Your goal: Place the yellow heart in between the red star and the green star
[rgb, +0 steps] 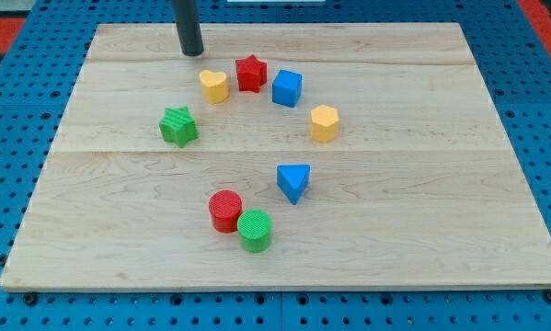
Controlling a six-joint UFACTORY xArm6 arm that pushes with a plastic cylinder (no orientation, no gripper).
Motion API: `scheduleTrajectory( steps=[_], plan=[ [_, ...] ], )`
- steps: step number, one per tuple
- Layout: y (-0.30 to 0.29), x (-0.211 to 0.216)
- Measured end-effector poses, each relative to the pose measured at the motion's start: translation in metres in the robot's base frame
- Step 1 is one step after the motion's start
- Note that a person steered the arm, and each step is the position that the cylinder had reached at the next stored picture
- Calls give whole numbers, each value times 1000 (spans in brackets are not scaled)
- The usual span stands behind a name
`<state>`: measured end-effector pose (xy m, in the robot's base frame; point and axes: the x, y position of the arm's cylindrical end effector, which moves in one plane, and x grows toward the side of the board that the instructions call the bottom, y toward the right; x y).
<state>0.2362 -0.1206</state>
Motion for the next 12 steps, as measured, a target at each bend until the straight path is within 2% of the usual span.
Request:
scheduleTrajectory(
  steps=[1, 2, 5, 11, 12],
  plan=[
    [18, 1],
    [18, 24],
    [30, 36],
    [30, 92],
    [28, 75]
  ],
)
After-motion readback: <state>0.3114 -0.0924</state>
